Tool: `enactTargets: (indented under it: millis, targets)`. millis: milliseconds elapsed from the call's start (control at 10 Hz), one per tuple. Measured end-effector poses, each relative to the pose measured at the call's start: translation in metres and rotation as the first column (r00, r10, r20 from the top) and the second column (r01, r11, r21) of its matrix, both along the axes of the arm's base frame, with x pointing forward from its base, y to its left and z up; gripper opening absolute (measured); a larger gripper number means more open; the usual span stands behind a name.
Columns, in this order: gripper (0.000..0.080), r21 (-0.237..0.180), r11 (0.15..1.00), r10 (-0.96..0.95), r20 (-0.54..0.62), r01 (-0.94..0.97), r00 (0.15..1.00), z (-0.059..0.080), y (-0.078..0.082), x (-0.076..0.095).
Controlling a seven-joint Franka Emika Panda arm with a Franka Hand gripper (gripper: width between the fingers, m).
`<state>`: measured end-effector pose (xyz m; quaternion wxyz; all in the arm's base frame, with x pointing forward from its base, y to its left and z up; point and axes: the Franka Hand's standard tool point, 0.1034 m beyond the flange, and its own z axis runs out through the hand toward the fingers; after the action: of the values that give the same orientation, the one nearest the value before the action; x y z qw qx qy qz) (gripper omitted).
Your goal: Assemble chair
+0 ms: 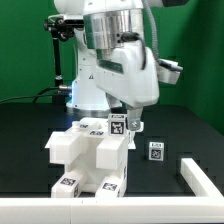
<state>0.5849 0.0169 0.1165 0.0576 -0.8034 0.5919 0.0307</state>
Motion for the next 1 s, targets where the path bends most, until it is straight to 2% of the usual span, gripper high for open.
enactTargets:
  millis: [100,300,500,700,800,900,1000]
  targets:
    - [0.0649,-0.001,1.000,0.028,0.003,-0.028,1.000,-0.0005,-0.0004,-0.0002]
    - [0.0649,-0.016,0.975,0.224,0.023,-0.223,0.974,-0.0010,-0.0008,-0.0002]
    - [0.0649,-0.089,0.840,0.539,0.025,-0.535,0.842,-0.0006,-0.0040,0.0019]
    - [0.0649,-0.111,0.713,0.699,0.033,-0.692,0.715,-0.0040,-0.0091,0.0009]
    - [0.0523,-0.110,0.720,0.691,0.034,-0.685,0.722,-0.0038,-0.0085,0.0011]
    - [0.0523,-0.109,0.738,0.673,0.034,-0.666,0.739,-0.0039,-0.0084,0.0011]
    - [0.0385,-0.109,0.735,0.675,0.034,-0.669,0.737,-0.0039,-0.0086,0.0011]
